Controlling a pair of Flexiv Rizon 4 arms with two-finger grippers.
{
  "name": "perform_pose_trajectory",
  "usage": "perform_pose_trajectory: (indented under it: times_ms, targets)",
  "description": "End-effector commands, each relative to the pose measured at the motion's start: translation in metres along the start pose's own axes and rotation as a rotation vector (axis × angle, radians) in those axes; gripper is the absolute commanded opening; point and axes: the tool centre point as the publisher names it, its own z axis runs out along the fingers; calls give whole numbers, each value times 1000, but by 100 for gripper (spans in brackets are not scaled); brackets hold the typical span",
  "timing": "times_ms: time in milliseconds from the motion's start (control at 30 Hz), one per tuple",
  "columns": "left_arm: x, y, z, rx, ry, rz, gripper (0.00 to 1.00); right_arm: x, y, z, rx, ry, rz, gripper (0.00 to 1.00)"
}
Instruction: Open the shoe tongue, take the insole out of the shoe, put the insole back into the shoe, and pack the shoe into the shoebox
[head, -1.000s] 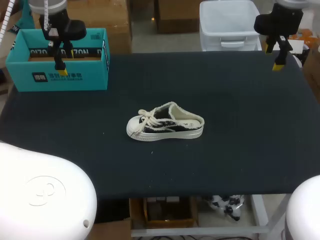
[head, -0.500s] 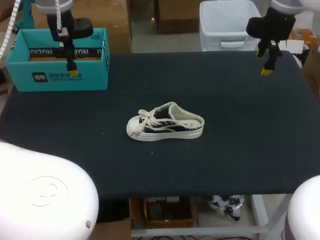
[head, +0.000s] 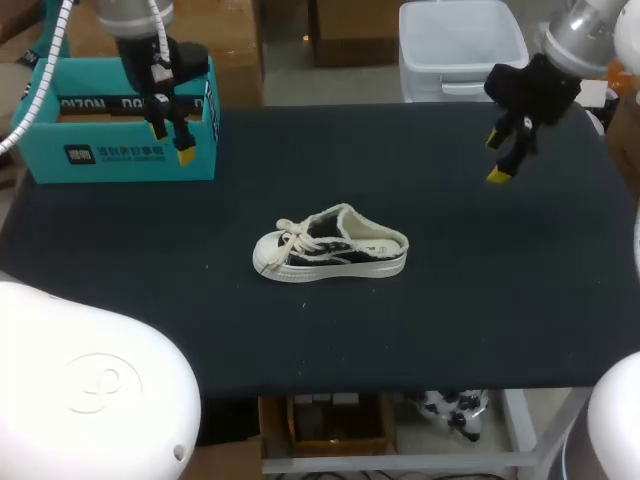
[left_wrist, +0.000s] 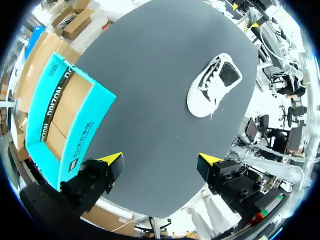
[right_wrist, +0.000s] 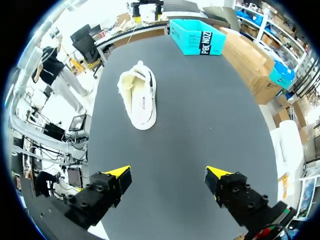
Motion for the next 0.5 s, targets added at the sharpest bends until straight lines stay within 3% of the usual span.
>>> perform_pose_trajectory:
  times_ms: [33, 133, 267, 300, 500]
  targets:
    - [6, -2, 8, 8, -25, -111, 100, 2, 1, 28, -97, -10, 16, 100]
    - [14, -3, 12, 22, -1, -198, 100, 3, 8, 45, -146, 5, 28, 100]
    - [26, -4, 18, 24, -31, -325, 100, 9, 20, 63, -235, 5, 58, 100]
    - [28, -4, 18, 7, -60, -317, 100, 11, 23, 67, -247, 12, 53, 100]
    - [28, -4, 18, 7, -60, -317, 100, 11, 23, 67, -247, 12, 53, 100]
